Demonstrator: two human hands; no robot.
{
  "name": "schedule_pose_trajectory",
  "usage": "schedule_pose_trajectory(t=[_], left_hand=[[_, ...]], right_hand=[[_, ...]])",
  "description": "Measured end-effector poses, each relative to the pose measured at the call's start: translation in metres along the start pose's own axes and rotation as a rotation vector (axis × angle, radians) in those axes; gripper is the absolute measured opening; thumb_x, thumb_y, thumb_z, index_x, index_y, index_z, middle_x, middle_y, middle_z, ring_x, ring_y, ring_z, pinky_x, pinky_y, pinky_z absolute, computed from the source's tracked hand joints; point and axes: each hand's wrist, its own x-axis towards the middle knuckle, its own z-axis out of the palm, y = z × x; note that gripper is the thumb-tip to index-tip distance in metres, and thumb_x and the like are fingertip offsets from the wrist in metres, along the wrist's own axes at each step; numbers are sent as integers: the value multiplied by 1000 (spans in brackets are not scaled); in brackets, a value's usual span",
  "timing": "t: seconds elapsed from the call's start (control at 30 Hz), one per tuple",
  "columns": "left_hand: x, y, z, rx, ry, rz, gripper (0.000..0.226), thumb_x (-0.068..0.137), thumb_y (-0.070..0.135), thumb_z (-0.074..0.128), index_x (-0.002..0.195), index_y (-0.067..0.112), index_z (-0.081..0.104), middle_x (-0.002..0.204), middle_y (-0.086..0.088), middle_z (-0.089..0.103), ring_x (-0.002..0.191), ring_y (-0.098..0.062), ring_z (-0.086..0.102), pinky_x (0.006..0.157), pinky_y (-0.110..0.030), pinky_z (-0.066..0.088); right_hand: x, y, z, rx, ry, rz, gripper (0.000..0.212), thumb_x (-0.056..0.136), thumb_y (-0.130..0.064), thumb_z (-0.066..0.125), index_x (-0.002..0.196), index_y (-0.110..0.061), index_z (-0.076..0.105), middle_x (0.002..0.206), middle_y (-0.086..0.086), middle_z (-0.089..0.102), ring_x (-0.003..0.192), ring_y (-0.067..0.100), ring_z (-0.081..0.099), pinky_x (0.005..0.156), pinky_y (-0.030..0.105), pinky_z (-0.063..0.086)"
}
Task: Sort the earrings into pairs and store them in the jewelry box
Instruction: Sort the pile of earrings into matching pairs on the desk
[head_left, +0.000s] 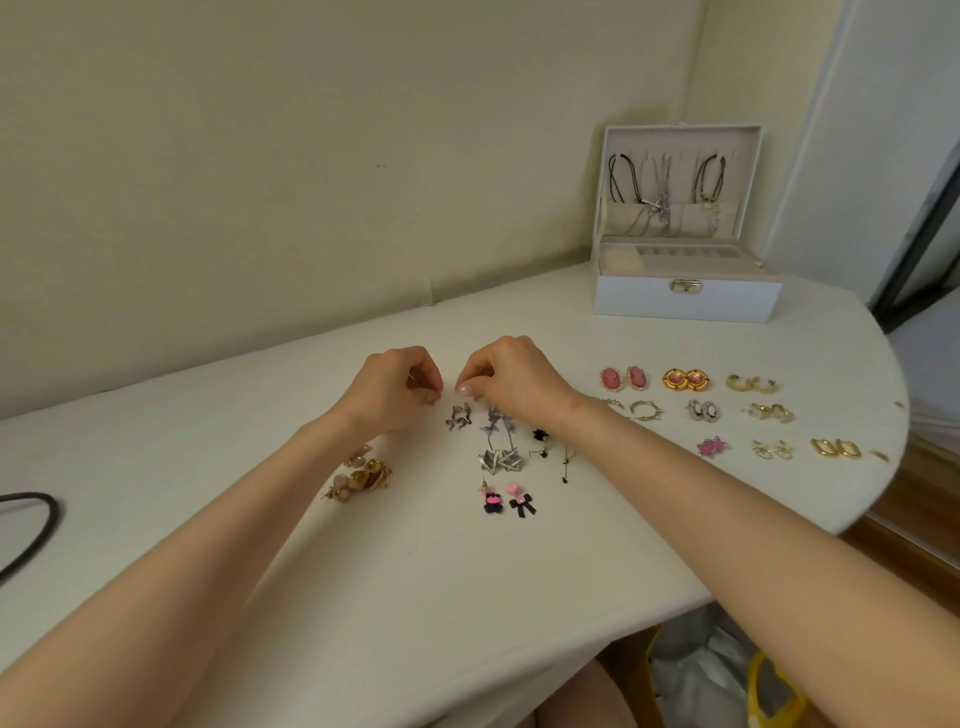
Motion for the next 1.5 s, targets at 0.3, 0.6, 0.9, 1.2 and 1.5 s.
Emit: schedule_pose_trajectory(t=[0.3, 0.6, 0.9, 1.2, 1.5], left_hand=[[-21, -9, -27, 91, -11, 23, 11, 81, 2, 64, 82, 13, 63, 83, -1, 65, 76, -14, 58, 67, -15, 42], [-33, -22, -43, 234, -7, -163, 11, 83, 8, 62, 79, 17, 59, 82, 1, 60, 81, -18, 56, 62, -23, 40], [-45, -21, -55, 251, -224, -309, 18, 77, 27, 73, 82, 19, 58, 81, 4, 55, 76, -14, 50, 57, -23, 36], [-50, -26, -49, 268, -142, -253, 15, 77, 20, 72, 78, 21, 57, 81, 5, 56, 77, -15, 50, 60, -23, 38], [-53, -18, -58, 188, -126, -139, 16, 82, 9, 65, 73, 21, 60, 75, 6, 58, 66, -7, 48, 54, -14, 33]], right_hand=[[-6, -25, 5, -32, -26, -106, 11, 81, -19, 68, 90, -18, 74, 91, -2, 70, 77, 7, 54, 74, 26, 45], [-2, -49, 35, -66, -118, -161, 19, 85, -15, 64, 103, -16, 72, 103, 3, 68, 88, 13, 57, 81, 27, 47], [5, -59, 56, -122, -206, -183, 20, 84, -8, 65, 102, -13, 70, 93, 5, 56, 91, 23, 58, 78, 31, 48], [1, -56, 46, -84, -210, -155, 10, 80, -6, 66, 78, -15, 60, 94, 3, 65, 90, 19, 59, 80, 33, 50], [-9, -58, 28, 145, -155, -114, 7, 76, -2, 69, 80, -7, 69, 69, -6, 60, 71, 9, 58, 69, 22, 49]])
